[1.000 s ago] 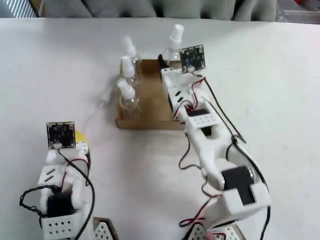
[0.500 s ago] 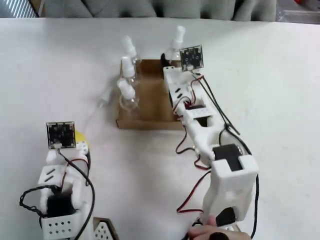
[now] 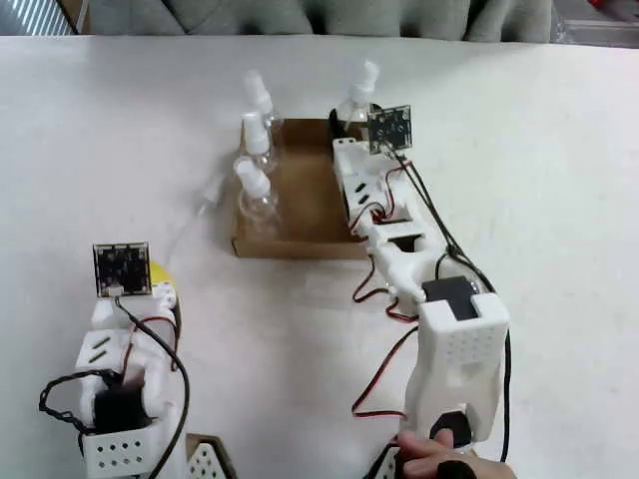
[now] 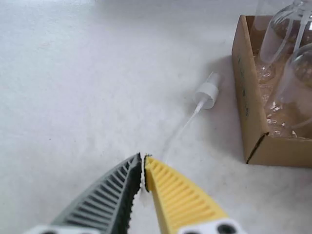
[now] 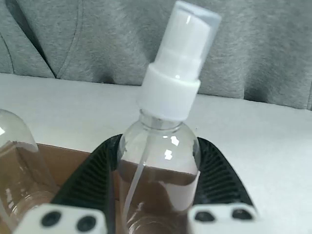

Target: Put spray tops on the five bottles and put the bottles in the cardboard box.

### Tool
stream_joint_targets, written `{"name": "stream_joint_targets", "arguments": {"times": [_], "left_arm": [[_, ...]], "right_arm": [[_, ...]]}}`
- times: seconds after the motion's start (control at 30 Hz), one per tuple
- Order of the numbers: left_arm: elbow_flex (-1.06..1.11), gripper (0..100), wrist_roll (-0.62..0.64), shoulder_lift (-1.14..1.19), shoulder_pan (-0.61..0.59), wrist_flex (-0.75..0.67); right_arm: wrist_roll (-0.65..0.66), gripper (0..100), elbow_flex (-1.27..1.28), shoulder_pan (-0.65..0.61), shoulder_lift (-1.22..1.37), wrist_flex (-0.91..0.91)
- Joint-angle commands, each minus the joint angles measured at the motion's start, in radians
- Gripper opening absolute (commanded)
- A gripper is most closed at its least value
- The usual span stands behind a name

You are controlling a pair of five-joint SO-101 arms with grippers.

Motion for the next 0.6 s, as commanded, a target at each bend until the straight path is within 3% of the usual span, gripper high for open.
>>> {"name": "stream_joint_targets", "arguments": {"times": [0.0,0.57], "left_arm": [[0.0,2,-0.008,-0.007,-0.007,0.005],[0.0,2,-0.008,-0.007,-0.007,0.005]], "right_arm": [[0.011,1.5,-0.054,0.019,-0.007,-0.039],[0.011,1.9,-0.044,0.022,0.064,-0.096]]}}
